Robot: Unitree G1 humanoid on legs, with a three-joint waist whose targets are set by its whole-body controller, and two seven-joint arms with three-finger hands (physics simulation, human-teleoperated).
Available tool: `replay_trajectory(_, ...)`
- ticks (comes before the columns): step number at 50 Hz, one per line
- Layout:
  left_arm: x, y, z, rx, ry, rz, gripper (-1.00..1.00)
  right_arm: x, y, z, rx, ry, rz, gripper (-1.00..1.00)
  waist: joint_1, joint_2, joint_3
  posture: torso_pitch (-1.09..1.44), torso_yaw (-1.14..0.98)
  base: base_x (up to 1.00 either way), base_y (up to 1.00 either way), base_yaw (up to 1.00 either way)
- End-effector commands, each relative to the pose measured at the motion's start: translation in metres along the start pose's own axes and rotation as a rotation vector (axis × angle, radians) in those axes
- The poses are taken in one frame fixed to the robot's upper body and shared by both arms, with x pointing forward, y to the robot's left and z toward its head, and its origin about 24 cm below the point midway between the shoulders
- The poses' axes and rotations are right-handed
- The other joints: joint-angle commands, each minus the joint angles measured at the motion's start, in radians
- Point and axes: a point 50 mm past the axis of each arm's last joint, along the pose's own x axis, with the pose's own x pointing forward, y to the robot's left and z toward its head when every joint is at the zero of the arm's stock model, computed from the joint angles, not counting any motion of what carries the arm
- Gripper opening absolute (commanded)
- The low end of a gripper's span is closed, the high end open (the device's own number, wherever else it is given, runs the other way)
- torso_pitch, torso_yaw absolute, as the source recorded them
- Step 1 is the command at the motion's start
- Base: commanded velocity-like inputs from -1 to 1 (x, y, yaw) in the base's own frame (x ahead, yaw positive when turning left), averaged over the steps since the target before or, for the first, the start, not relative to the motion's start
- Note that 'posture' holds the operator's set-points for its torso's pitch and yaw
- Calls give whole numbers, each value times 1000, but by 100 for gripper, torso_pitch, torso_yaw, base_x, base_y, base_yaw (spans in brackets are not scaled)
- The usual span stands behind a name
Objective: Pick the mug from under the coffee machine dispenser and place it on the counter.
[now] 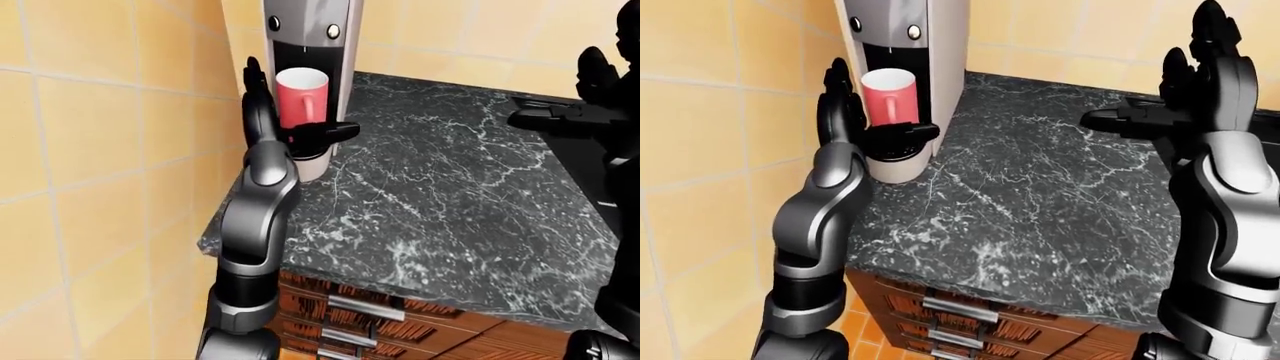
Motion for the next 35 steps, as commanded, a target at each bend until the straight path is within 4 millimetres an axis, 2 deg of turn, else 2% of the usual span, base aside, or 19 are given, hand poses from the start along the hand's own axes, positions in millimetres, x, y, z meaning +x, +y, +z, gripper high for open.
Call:
replay_trajectory(1,-7,-8,20,-39,-89,-40,100,-1,-3,22,-7,-96,-12,100,-2,-6,-27,0,0,0,0,0)
replay_trajectory(8,-11,-14,18,-38,-84,-37,100,-1,-5,23,-5,-98,-16,100,-1,-8,-27,0,0,0,0,0)
replay_trajectory(10,-11,-14,17,-39,-79,-36,65,-1,-5,22,-5,-98,-17,100,-1,-9,-26,0,0,0,0,0)
replay_trajectory(11,-11,-14,18,-41,-82,-34,30,-1,-5,22,-5,-98,-17,100,-1,-9,-26,0,0,0,0,0)
replay_trajectory(12,-11,-14,18,-41,-82,-33,19,-1,-5,22,-6,-98,-17,100,-1,-9,-26,0,0,0,0,0)
replay_trajectory(13,-11,-13,17,-39,-81,-30,-5,-2,-4,22,-6,-99,-16,100,-1,-9,-27,0,0,0,0,0)
replay_trajectory(14,-12,-13,18,-38,-82,-30,-18,-2,-5,22,-6,-99,-17,100,-1,-8,-27,0,0,0,0,0)
replay_trajectory(15,-12,-13,16,-38,-79,-29,-40,-1,-5,23,-6,-100,-17,100,-1,-8,-27,0,0,0,0,0)
replay_trajectory(23,-14,-14,15,-36,-76,-31,-57,-1,-6,23,-6,-101,-20,100,3,-12,-23,0,0,0,0,0)
replay_trajectory(35,-16,-16,14,-39,-72,-39,-64,-2,-6,23,-6,-101,-21,100,4,-13,-24,0,0,0,0,0)
